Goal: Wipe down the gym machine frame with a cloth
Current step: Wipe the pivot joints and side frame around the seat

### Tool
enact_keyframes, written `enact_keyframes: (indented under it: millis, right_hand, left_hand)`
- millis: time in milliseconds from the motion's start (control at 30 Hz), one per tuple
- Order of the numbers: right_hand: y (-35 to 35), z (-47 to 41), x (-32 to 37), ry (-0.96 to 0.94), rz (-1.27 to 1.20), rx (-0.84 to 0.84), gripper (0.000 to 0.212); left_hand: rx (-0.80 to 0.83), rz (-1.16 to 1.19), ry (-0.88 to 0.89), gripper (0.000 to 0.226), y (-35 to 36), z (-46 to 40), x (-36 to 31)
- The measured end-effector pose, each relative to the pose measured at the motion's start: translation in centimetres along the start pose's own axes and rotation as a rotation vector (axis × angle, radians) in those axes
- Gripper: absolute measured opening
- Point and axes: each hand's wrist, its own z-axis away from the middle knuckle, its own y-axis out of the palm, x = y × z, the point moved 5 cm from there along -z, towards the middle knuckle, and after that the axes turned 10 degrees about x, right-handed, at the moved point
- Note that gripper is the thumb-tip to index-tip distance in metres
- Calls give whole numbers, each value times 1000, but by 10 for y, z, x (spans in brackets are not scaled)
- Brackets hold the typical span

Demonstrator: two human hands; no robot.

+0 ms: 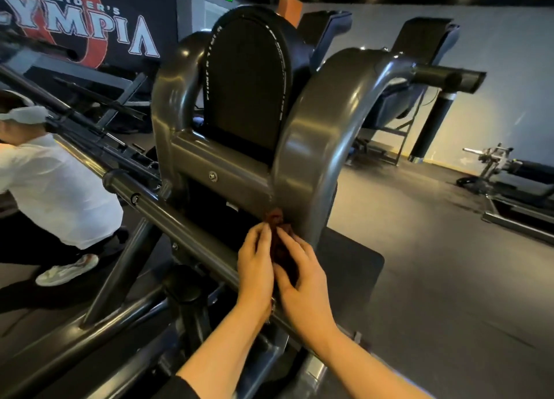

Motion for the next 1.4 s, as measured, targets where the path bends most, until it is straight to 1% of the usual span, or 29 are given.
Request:
enact_keyframes:
  millis: [67, 167, 233, 267, 300, 333, 433, 467, 533, 600, 633, 667, 700, 767, 800, 833, 900, 1000, 1133, 1200, 1267, 1333, 1400]
  right_hand:
    - [-13, 4, -4, 57, -13, -88, 59]
    - [-42, 8, -4, 84, -3, -296, 53]
    - [-60, 5, -7, 77, -5, -425, 46]
    - [-65, 0, -9, 77, -3, -436, 44]
    - [-65, -6, -12, 74, 5, -410, 43]
    - [-63, -12, -15, 64, 23, -363, 44]
    - [-55, -24, -30, 44, 94, -274, 45]
    - [-56, -25, -38, 74, 109, -264, 45]
    - [-58, -25, -61, 244, 155, -221, 45]
    - [-56, -21, -86, 504, 187, -100, 42]
    - [-54, -18, -95, 602, 151, -53, 40]
    - [-54, -17, -97, 657, 92, -39, 38]
    - [-54, -18, -93, 673, 28, -50, 35]
    - [-55, -21, -73, 589, -109, -96, 33]
    - [-54, -21, -62, 530, -173, -109, 36]
    - [-52, -20, -53, 477, -202, -119, 41]
    - [-46, -15, -48, 437, -151, -135, 52]
    - [-43, -11, -64, 556, -80, -103, 58]
    - [-41, -13, -86, 731, 5, 55, 50]
    - [-36, -7, -85, 774, 60, 167, 44]
    - [-29, -3, -73, 718, 113, 231, 40]
    - [-29, -1, -53, 581, 114, 184, 39]
    - [-34, 0, -31, 437, 58, 111, 41]
  left_hand:
    - [20, -19, -38, 27, 2, 3, 9]
    - [-9, -191, -29, 31, -6, 0, 21]
    - [55, -266, -48, 37, -2, -1, 29]
    - [110, -298, -78, 47, 3, 0, 34]
    - [154, -334, -105, 57, 8, 0, 40]
    - [174, -390, -126, 63, 11, 1, 44]
    - [139, -557, -152, 68, 15, 3, 52]
    - [136, -583, -150, 71, 16, 3, 51]
    - [162, -633, -136, 77, 17, 3, 51]
    - [170, -681, -144, 80, 15, 5, 50]
    - [175, -681, -152, 81, 14, 5, 51]
    - [180, -675, -155, 81, 13, 5, 52]
    - [178, -668, -148, 80, 12, 6, 52]
    - [170, -643, -148, 81, 13, 7, 54]
    - [164, -624, -152, 82, 13, 9, 56]
    - [162, -606, -150, 81, 14, 9, 57]
    - [167, -611, -146, 79, 16, 10, 57]
    - [177, -662, -141, 82, 15, 8, 56]
    - [175, -705, -158, 84, 14, 7, 59]
    - [170, -701, -159, 84, 13, 8, 59]
    - [166, -676, -146, 82, 13, 9, 58]
    - [169, -645, -141, 76, 12, 8, 55]
    - [152, -535, -147, 68, 9, 8, 51]
